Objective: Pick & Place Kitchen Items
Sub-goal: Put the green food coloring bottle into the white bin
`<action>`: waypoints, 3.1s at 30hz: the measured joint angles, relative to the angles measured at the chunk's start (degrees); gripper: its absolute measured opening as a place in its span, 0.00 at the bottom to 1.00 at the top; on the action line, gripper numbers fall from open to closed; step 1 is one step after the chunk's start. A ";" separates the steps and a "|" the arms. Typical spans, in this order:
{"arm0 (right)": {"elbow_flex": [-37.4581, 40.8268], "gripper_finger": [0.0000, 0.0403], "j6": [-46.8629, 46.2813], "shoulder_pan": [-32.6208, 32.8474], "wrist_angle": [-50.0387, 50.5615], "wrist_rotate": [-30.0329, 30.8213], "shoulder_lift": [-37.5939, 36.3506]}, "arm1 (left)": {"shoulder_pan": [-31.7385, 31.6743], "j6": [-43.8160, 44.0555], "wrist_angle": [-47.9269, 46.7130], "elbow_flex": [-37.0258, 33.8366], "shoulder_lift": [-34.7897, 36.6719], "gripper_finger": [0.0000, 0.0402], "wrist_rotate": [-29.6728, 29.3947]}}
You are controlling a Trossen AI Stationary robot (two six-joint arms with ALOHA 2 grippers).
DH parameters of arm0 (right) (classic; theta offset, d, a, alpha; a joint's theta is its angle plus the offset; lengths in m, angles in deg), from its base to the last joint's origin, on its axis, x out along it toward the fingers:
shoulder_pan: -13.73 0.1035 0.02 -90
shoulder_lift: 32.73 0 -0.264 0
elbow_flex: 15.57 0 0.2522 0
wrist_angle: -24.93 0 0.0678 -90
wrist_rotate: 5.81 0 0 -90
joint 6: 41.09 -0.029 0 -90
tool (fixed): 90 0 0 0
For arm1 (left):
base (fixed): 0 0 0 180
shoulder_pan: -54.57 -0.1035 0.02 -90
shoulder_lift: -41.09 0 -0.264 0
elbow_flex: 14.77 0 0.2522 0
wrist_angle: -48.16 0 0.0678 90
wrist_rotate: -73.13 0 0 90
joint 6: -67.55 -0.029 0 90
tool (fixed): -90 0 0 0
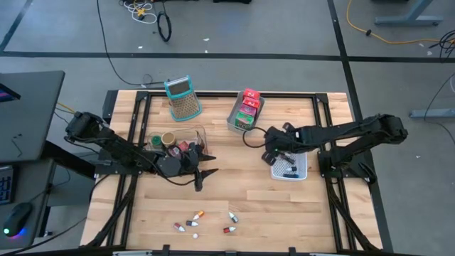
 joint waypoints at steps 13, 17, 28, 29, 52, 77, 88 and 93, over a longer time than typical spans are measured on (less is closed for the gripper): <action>0.00 0.39 27.24 0.50 -29.62 -13.72 0.00 | 0.00 -4.18 0.12 0.00 0.00 0.57 -0.43; 0.00 0.39 29.65 1.85 -30.91 -19.25 0.00 | 0.00 -6.27 0.12 0.00 0.00 0.57 -0.45; 0.00 0.39 29.75 4.28 -31.04 -19.42 0.00 | 0.00 -8.83 1.12 0.00 0.00 0.57 -0.45; 0.00 0.39 29.51 4.48 -31.04 -19.43 0.00 | 0.00 -9.26 1.53 0.00 0.00 0.57 -0.43; 0.00 0.39 20.66 16.43 -46.72 -20.99 13.68 | -4.66 -27.85 5.07 5.78 0.00 0.57 14.89; -28.85 0.39 -5.51 28.81 -23.53 -12.68 34.51 | -5.79 -25.40 5.28 5.75 0.00 0.57 11.01; -28.89 0.49 -11.92 28.65 -23.89 -13.66 39.49 | -5.72 -44.30 9.15 7.20 0.20 0.57 0.14; -28.89 0.58 -15.24 28.83 -24.17 -11.82 42.01 | -4.23 -43.71 9.23 10.19 0.20 0.57 -2.14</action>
